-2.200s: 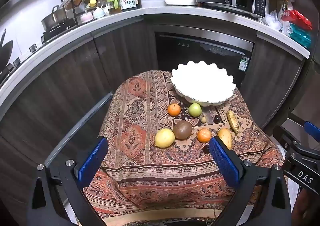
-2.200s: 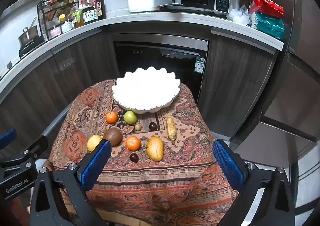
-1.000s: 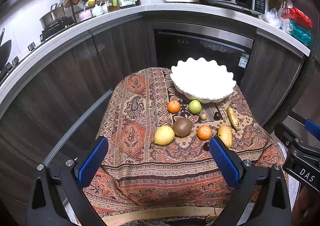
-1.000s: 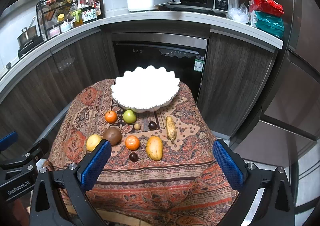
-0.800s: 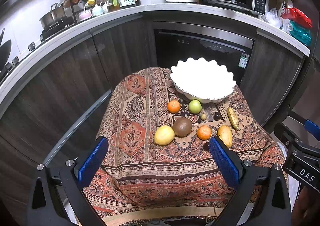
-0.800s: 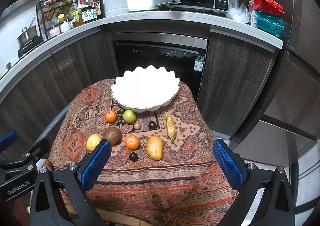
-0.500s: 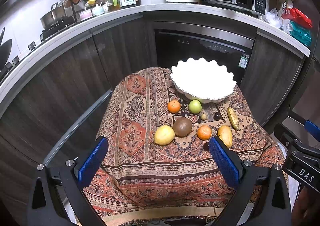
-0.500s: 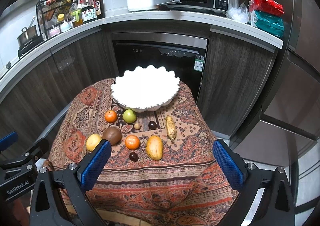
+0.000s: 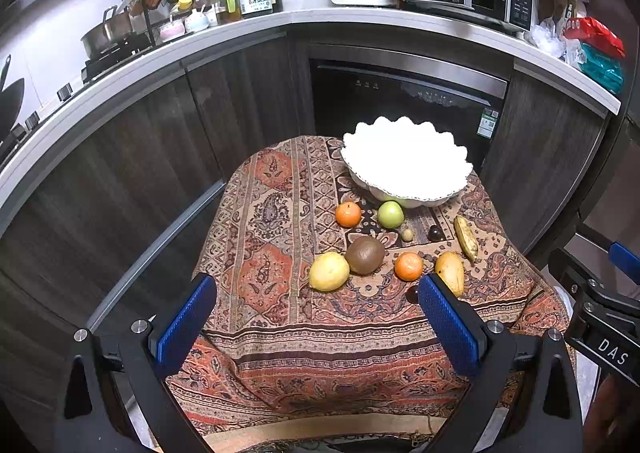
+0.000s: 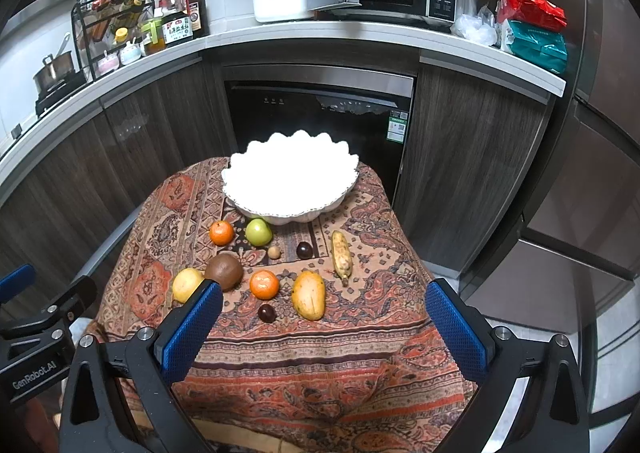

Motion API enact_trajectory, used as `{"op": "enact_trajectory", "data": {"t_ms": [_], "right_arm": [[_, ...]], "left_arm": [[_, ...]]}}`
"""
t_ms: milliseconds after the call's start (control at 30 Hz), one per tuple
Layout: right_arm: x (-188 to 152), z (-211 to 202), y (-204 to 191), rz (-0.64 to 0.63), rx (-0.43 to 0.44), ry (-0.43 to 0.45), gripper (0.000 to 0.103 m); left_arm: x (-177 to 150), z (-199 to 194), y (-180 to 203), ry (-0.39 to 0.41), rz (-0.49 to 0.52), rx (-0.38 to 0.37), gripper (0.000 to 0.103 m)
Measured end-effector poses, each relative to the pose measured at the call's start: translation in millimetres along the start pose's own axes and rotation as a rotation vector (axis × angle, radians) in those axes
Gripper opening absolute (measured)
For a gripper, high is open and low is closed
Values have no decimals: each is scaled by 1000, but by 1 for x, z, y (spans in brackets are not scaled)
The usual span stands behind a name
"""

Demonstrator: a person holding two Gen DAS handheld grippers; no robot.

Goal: Organize fruits

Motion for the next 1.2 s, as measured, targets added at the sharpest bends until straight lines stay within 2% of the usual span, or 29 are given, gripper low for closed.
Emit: {"op": "enact_trajectory", "data": {"t_ms": [1200], "right_arm": [[-1,1,1,1,-1,-3,102]], "left_arm": [[1,-1,0,0,0,-1,103]]}}
Point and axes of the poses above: each gripper's, at about its wrist camera, not at the fingertips, and z roughly the way its jaws point, y to its right, x to its top, the point moved 6 cm from there along z, roughly the way its jaws point, and after that the axes turned 8 degrees about -x, right-handed, at the moved point
